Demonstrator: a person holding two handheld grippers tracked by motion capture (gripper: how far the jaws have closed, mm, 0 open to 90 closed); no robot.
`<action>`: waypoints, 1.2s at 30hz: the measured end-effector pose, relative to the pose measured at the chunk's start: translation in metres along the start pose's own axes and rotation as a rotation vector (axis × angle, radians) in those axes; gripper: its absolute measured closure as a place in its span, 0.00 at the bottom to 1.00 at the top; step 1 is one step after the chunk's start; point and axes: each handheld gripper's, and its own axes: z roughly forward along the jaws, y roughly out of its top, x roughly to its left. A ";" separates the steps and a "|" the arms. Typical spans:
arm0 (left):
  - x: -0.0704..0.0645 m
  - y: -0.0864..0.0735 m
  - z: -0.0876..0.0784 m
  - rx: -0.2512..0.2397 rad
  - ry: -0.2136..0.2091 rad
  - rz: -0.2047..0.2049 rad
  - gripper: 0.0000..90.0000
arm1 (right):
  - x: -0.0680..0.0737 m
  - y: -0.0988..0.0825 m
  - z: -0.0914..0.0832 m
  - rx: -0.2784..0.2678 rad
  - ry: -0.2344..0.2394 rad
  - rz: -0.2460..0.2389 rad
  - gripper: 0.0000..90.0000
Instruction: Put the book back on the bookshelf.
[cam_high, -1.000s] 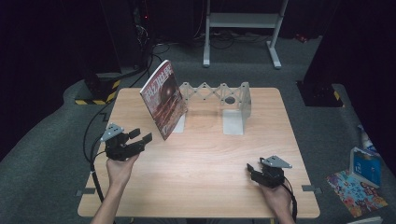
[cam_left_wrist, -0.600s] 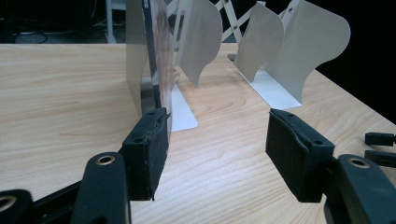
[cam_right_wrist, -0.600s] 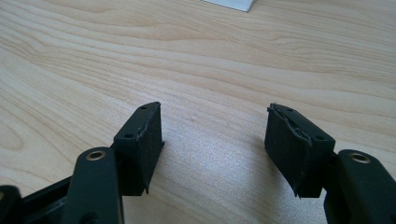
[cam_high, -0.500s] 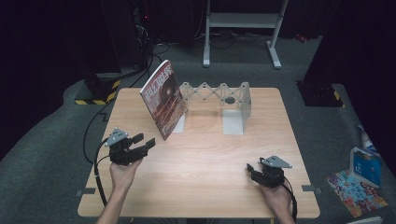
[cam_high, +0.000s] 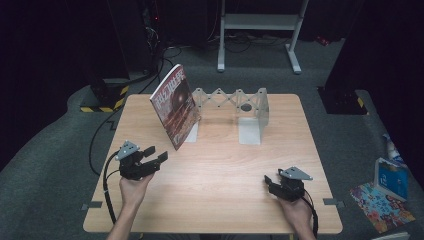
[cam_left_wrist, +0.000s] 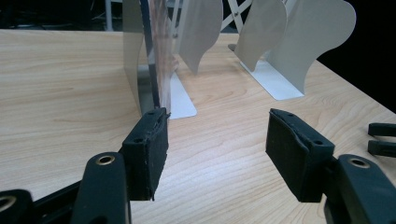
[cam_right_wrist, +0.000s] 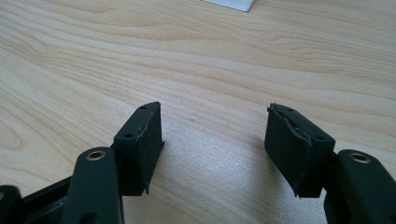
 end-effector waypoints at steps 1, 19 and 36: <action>0.000 -0.001 0.000 0.001 0.001 0.002 0.44 | 0.000 0.000 0.000 0.000 0.000 0.000 0.41; -0.004 -0.014 0.006 0.026 0.003 0.003 0.43 | 0.000 0.000 0.000 0.000 0.000 0.001 0.41; -0.011 -0.024 0.016 0.057 -0.001 0.029 0.43 | 0.000 0.000 0.000 0.000 0.000 0.000 0.41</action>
